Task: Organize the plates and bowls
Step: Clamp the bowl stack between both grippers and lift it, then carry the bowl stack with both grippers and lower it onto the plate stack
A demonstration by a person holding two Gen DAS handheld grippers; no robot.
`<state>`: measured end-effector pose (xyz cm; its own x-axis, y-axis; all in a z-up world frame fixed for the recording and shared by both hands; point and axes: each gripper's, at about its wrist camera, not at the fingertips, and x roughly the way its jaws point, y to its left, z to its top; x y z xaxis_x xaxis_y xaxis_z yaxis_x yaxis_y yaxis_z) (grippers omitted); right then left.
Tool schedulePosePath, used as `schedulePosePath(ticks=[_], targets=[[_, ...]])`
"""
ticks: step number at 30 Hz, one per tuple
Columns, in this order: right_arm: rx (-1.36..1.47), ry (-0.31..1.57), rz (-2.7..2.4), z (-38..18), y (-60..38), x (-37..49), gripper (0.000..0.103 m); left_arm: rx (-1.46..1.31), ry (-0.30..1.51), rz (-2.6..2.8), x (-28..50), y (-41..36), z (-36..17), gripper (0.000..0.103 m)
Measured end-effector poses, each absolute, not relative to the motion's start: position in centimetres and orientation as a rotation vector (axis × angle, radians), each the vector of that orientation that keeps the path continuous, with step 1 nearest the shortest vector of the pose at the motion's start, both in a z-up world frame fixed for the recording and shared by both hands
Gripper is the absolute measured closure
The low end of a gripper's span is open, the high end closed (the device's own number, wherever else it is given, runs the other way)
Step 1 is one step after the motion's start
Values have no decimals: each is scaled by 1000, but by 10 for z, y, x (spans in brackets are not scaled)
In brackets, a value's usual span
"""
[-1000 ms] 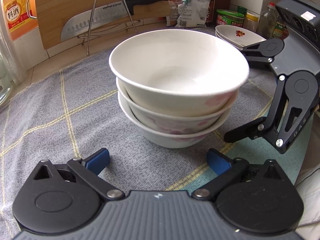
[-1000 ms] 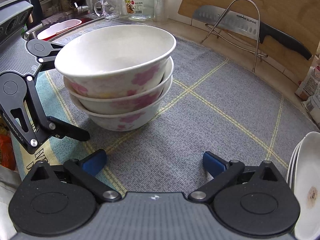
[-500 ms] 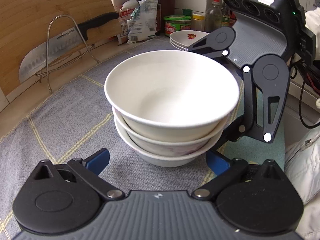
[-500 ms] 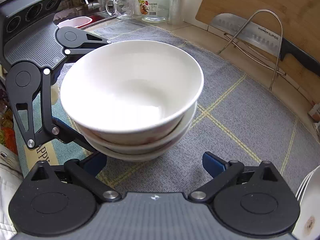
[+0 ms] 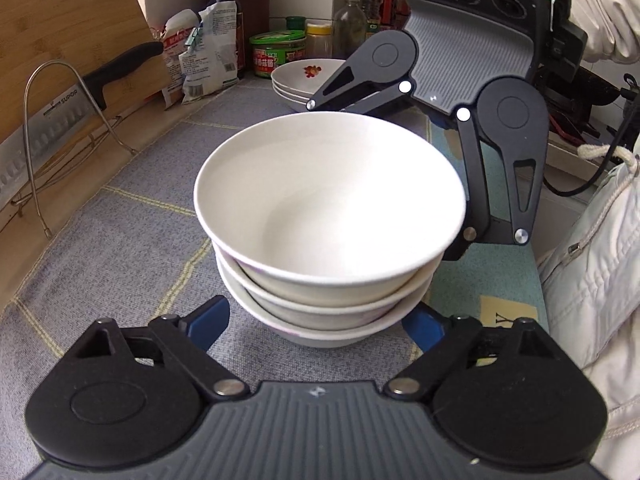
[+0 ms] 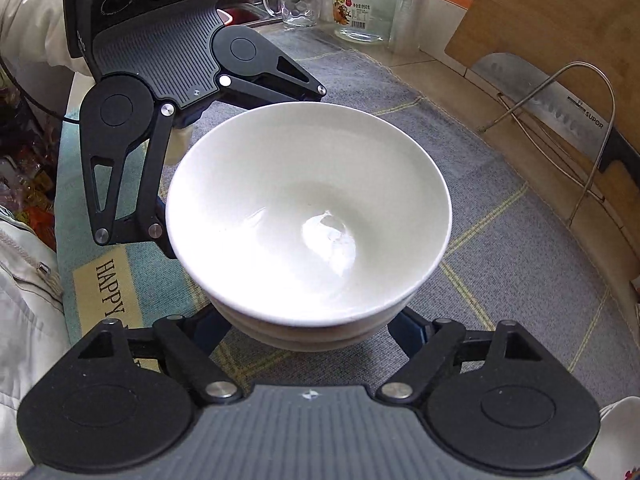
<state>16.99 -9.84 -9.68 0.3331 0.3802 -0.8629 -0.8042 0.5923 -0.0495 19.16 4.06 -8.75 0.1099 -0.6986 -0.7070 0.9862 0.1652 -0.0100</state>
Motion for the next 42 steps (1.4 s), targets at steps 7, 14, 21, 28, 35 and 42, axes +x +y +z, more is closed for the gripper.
schedulePosePath(ticks=[7, 14, 21, 28, 35, 42], targets=[[-533, 943, 859, -90, -98, 172, 15, 568, 679, -1379, 200, 33, -84, 14], [-518, 947, 880, -94, -99, 178, 16, 574, 685, -1404, 205, 31, -85, 15], [-544, 947, 891, -94, -98, 177, 16, 616, 693, -1426, 207, 25, -84, 15], [-547, 947, 888, -94, -98, 176, 17, 604, 700, -1438, 209, 25, -86, 15], [-537, 949, 878, -93, -98, 175, 17, 614, 698, -1426, 208, 24, -85, 15], [-544, 946, 879, -87, -99, 172, 17, 607, 694, -1417, 204, 24, -80, 15]])
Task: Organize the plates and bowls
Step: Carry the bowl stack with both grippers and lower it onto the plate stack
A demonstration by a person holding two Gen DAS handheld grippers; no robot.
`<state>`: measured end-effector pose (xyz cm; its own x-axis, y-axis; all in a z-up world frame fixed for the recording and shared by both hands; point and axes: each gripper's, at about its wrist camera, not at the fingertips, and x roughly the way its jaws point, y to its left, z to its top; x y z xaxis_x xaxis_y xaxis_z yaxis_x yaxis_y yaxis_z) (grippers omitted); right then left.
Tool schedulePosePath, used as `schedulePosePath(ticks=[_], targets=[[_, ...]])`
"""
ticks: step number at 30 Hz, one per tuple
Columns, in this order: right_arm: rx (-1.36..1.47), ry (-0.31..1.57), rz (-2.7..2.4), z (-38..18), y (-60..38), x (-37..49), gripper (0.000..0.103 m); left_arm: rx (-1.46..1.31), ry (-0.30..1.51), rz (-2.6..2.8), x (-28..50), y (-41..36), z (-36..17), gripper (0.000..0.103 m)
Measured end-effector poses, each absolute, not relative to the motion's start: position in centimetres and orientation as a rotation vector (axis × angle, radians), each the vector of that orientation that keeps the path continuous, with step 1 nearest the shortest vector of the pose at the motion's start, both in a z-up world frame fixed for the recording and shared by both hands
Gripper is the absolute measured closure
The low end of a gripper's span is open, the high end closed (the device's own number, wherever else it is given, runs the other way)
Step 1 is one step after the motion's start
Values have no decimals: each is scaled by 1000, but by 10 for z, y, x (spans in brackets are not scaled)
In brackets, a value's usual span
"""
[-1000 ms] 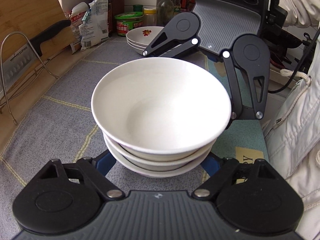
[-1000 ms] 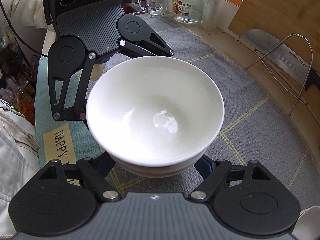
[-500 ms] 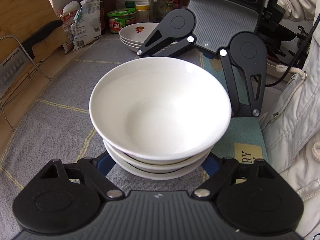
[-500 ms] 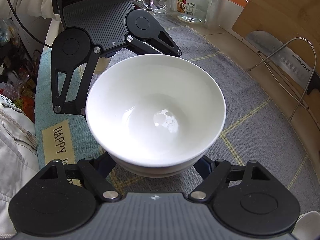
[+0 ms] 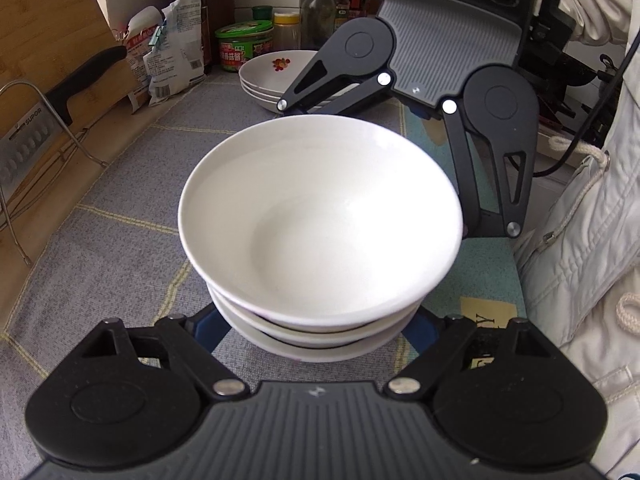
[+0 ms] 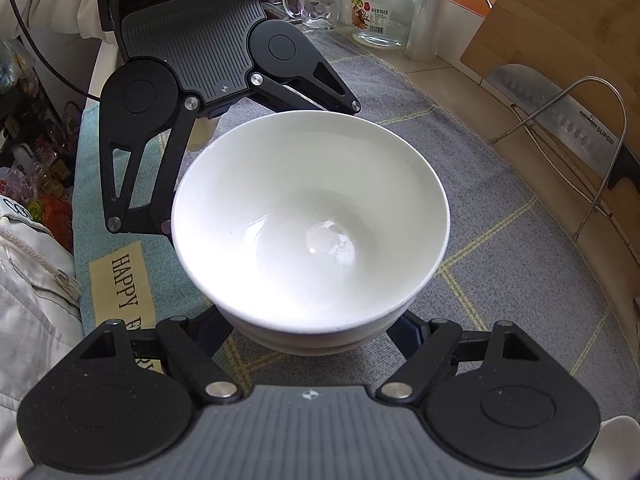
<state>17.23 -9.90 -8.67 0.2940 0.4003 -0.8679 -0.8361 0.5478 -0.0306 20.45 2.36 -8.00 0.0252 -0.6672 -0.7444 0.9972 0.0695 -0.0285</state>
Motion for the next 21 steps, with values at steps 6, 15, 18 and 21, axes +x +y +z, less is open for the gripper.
schedulePosePath(ticks=[6, 15, 18, 21], targets=[[-542, 940, 889, -74, -109, 169, 17, 606, 685, -1406, 200, 18, -76, 15], [-545, 931, 895, -57, -144, 160, 17, 608, 671, -1399, 195, -16, -70, 15], [-553, 925, 888, -52, -161, 157, 17, 615, 655, -1398, 196, -35, -68, 15], [-557, 920, 875, -47, -183, 155, 17, 619, 640, -1403, 195, -58, -65, 15]])
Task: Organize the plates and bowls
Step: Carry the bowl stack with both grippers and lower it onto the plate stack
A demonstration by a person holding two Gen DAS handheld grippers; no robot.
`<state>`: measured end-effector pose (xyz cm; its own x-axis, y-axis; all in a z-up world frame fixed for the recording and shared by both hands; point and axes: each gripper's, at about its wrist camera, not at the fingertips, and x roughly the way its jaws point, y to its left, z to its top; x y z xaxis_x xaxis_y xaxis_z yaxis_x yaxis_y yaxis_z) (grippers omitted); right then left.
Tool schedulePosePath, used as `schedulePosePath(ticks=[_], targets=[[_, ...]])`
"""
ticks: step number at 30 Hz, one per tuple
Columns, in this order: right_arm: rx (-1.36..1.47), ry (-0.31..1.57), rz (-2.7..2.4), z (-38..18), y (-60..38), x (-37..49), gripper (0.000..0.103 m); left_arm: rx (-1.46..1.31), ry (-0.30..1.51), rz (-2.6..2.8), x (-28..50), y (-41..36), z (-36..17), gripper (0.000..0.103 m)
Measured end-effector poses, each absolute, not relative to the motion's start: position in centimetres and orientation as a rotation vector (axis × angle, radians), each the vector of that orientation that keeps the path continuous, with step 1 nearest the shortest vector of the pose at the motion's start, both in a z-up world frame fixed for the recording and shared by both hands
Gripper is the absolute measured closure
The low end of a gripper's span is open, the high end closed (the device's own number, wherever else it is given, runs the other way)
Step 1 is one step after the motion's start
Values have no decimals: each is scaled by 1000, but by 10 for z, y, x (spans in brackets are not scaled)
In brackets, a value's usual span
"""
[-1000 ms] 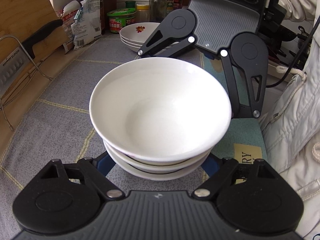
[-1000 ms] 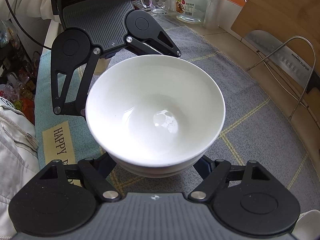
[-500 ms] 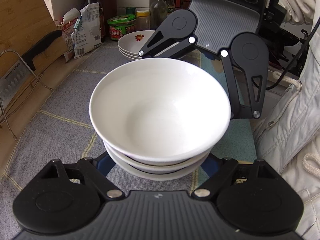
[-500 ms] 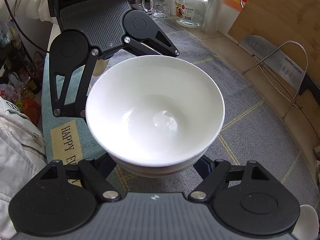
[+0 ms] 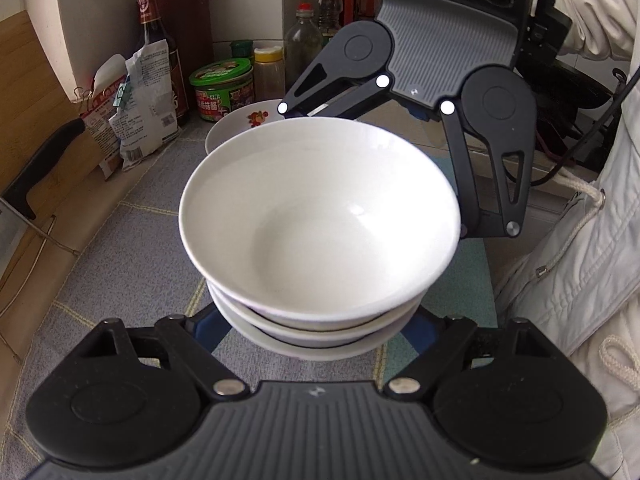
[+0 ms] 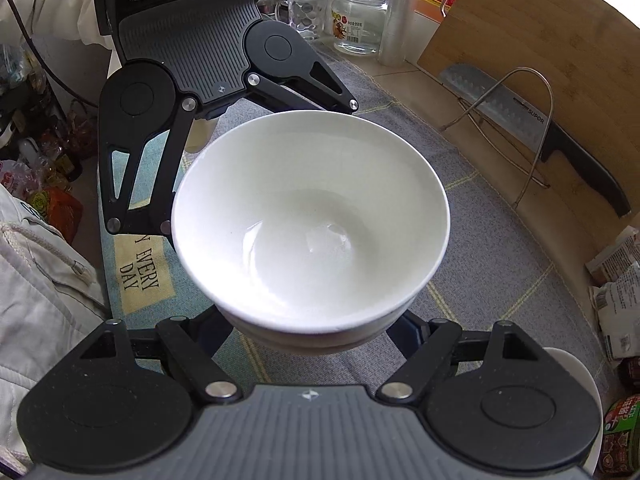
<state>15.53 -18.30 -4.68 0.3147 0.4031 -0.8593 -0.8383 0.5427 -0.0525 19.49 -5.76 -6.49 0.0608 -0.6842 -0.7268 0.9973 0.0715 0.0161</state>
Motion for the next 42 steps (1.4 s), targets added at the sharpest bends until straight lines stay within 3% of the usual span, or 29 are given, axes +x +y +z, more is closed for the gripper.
schedulePosePath(ticks=[20, 42], targets=[[-582, 914, 785, -34, -324, 161, 17, 656, 575, -1430, 221, -194, -65, 15], [-555, 959, 765, -61, -380, 208, 17, 638, 626, -1394, 261, -244, -87, 15]])
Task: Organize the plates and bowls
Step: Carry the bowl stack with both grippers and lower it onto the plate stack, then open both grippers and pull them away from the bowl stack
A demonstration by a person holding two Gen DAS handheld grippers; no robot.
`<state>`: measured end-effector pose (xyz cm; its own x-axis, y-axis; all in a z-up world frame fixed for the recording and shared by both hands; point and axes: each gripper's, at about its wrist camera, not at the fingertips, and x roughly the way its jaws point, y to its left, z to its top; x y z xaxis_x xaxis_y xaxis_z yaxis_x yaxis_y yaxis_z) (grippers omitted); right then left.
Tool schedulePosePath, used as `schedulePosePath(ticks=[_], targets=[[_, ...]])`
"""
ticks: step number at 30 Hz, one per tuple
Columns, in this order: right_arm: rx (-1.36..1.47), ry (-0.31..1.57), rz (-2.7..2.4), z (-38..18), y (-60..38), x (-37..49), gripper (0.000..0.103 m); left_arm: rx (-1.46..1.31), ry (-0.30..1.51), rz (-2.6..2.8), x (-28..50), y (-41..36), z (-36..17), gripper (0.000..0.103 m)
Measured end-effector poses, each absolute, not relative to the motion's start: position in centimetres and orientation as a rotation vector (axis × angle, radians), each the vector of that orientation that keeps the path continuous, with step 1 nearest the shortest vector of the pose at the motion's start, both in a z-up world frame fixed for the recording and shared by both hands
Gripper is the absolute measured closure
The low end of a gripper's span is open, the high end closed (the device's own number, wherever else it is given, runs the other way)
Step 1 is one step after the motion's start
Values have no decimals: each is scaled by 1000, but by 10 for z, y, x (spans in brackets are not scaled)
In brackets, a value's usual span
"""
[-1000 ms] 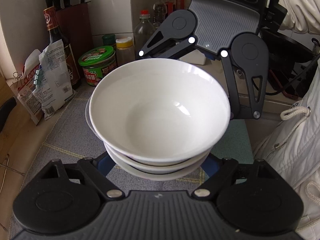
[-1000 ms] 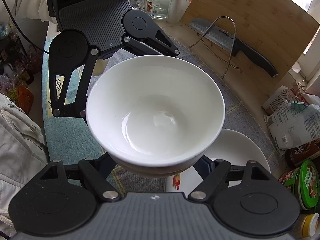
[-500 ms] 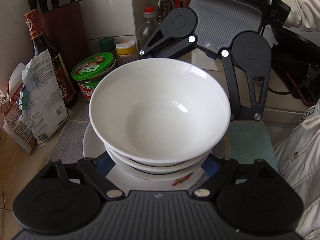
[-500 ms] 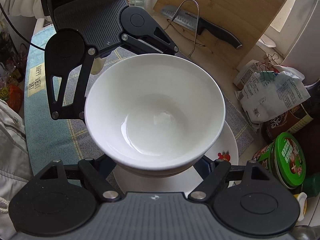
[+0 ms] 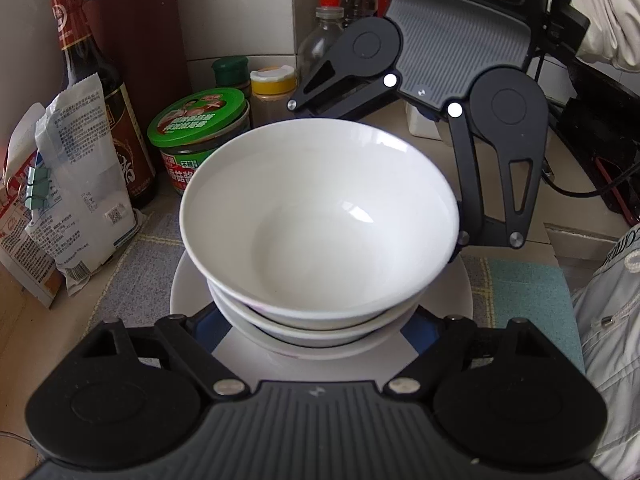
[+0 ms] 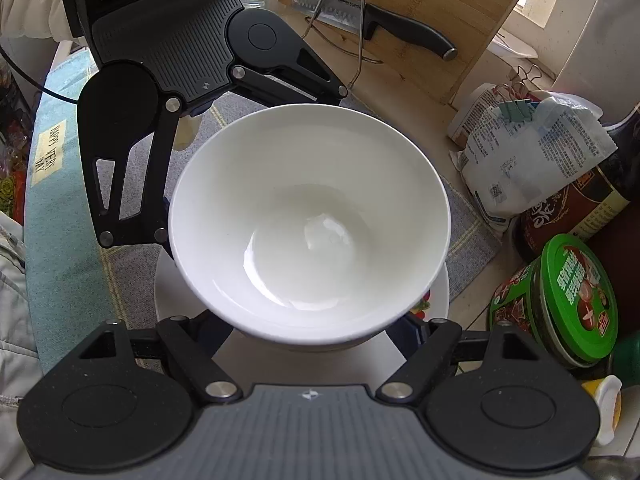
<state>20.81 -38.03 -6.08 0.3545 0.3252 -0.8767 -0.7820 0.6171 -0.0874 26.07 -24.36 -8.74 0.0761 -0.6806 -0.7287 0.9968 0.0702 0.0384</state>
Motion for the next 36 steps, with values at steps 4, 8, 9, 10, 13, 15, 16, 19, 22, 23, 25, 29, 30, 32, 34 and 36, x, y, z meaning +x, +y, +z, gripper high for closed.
schedulePosePath(ticks=[4, 8, 9, 10, 13, 15, 16, 19, 22, 23, 25, 29, 30, 32, 34, 36], targets=[[-552, 959, 776, -60, -382, 209, 17, 616, 651, -1397, 264, -243, -87, 15], [-550, 960, 781, -61, -381, 211, 17, 611, 648, -1392, 264, -242, -87, 15], [-550, 960, 780, -61, -381, 211, 17, 610, 647, -1391, 264, -242, -87, 15], [-551, 960, 777, -61, -381, 210, 17, 611, 644, -1390, 264, -243, -87, 14], [-554, 950, 761, -61, -379, 209, 11, 619, 613, -1372, 259, -241, -86, 12], [-549, 924, 748, -59, -380, 207, 0, 616, 591, -1355, 255, -237, -83, 7], [-534, 922, 751, -57, -381, 206, 0, 612, 587, -1344, 252, -234, -82, 6], [-504, 912, 738, -54, -383, 204, 0, 576, 576, -1296, 243, -225, -80, 4], [-494, 905, 704, -52, -382, 200, 0, 539, 520, -1225, 227, -210, -75, 3], [-493, 901, 689, -51, -381, 198, 0, 530, 495, -1201, 220, -205, -73, 2], [-495, 889, 620, -48, -378, 191, 0, 493, 445, -1125, 208, -193, -67, 1], [-452, 874, 494, -36, -368, 172, 0, 361, 366, -1004, 187, -168, -54, 1], [-432, 872, 461, -32, -363, 166, 0, 332, 352, -986, 183, -163, -52, 1], [-392, 867, 380, -26, -354, 157, 0, 251, 310, -937, 170, -149, -45, 1], [-326, 882, 307, -22, -345, 151, 0, 205, 302, -876, 159, -137, -37, 1], [-237, 871, 193, -16, -336, 140, 0, 182, 327, -819, 150, -127, -29, 1]])
